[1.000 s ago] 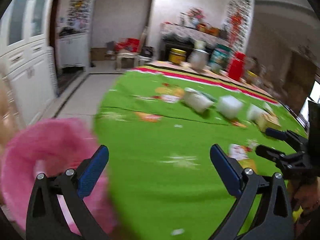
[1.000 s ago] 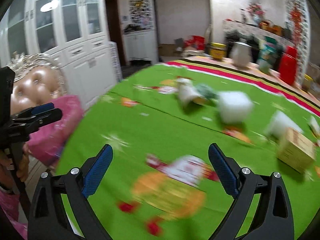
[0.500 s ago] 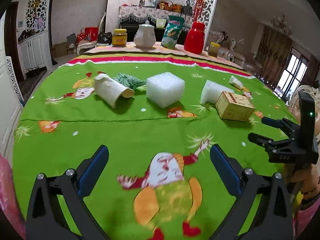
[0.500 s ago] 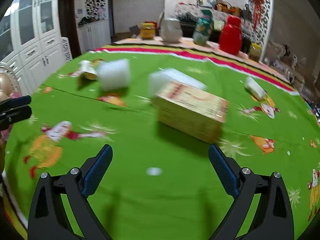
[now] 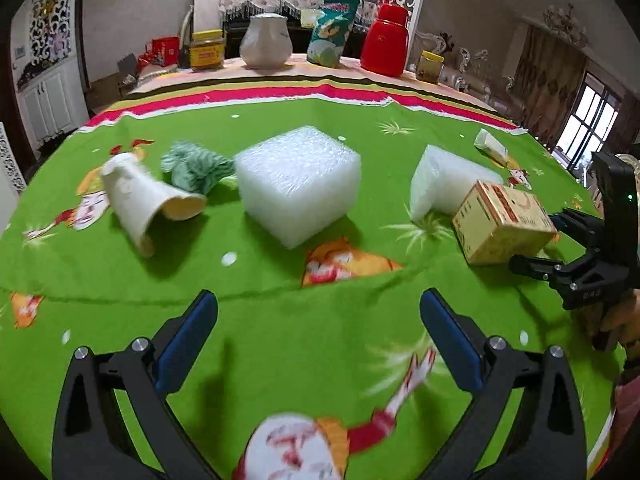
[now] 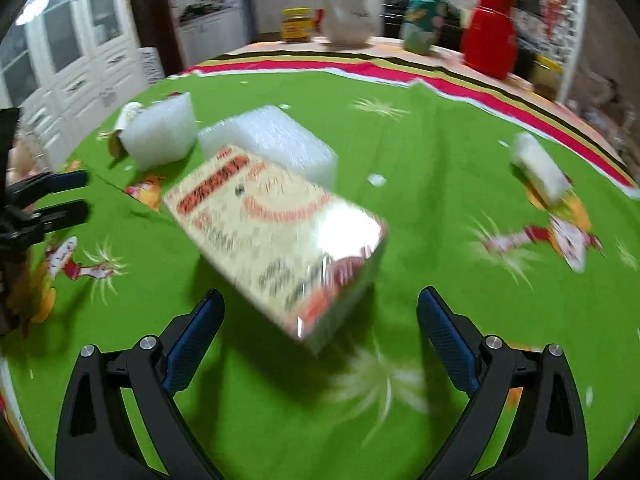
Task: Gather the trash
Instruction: 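Grasp a white foam cube with the left tool while the right tool grasps the tan medicine box, then carry the foam cube and medicine box to the pink bin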
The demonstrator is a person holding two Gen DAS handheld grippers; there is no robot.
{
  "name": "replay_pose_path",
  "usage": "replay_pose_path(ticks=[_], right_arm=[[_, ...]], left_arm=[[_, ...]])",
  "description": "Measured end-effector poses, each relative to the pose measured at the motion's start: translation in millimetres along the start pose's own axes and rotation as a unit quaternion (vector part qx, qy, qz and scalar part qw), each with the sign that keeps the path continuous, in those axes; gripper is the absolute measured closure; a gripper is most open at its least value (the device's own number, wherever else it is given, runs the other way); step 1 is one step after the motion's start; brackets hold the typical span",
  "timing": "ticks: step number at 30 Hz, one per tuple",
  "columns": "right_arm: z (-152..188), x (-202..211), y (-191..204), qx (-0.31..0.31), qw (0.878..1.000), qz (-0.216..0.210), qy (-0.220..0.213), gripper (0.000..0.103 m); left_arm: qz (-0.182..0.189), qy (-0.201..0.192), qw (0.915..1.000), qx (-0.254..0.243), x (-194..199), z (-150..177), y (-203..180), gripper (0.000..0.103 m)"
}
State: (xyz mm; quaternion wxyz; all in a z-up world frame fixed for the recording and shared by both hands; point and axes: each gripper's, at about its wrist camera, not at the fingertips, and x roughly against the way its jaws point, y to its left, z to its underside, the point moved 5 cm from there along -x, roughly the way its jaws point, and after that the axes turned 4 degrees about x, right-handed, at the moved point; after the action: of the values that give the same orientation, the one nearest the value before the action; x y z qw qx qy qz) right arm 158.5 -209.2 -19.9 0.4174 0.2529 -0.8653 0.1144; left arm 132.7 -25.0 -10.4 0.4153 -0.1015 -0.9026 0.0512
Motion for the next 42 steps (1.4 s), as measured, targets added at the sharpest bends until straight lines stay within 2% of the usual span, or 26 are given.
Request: replay_pose_path(ticks=[8,9,10,12,18,21,22,23,24,26,33,42], right_arm=[[-23.2,-9.2,17.6,0.048,0.997,-0.055,-0.015,0.012],[-23.0,-4.5,21.3,0.054,0.997,-0.05,-0.025,0.027],[-23.0,-0.2,23.5,0.056,0.997,-0.046,-0.035,0.029],[-18.4,7.7,29.6,0.053,0.996,-0.052,-0.045,0.039],[-7.6,21.7,41.7,0.056,0.997,-0.016,-0.056,0.045],[-7.5,21.6,45.4,0.063,0.996,0.005,-0.055,0.046],[-7.2,21.5,45.5,0.063,0.996,0.007,-0.055,0.046],[-7.0,22.2,44.6,0.062,0.996,0.008,-0.056,0.046],[-6.8,22.4,43.6,0.06,0.997,0.006,-0.057,0.047],[-7.0,21.7,42.6,0.059,0.997,0.003,-0.056,0.047],[-7.6,19.4,43.5,0.065,0.997,-0.005,-0.051,0.048],[-7.5,15.9,41.8,0.059,0.997,-0.01,-0.043,0.049]], left_arm=[[-0.003,0.007,0.9999,0.01,-28.2,-24.4,-0.2,0.005],[-0.005,0.006,0.9999,0.011,-30.5,-26.9,-0.2,0.005],[-0.008,0.004,0.9999,0.01,-32.3,-29.2,-0.9,0.005],[-0.015,-0.002,0.9998,0.01,-35.8,-35.7,-2.0,0.005],[-0.049,-0.012,0.9987,-0.004,-54.1,-57.4,-7.2,0.005],[-0.045,-0.006,0.9989,0.012,-63.2,-64.4,-7.9,0.005],[-0.047,-0.009,0.9987,0.015,-64.2,-66.0,-8.5,0.007],[-0.055,-0.013,0.9982,0.019,-64.2,-66.9,-8.7,0.025],[-0.05,-0.011,0.9984,0.024,-64.3,-66.2,-9.6,0.034],[-0.043,-0.017,0.9986,0.026,-60.4,-63.7,-11.5,0.035],[-0.043,-0.03,0.9985,-0.011,-39.5,-46.8,-29.0,0.035],[-0.038,-0.047,0.998,-0.021,15.8,-16.4,-40.7,0.035]])
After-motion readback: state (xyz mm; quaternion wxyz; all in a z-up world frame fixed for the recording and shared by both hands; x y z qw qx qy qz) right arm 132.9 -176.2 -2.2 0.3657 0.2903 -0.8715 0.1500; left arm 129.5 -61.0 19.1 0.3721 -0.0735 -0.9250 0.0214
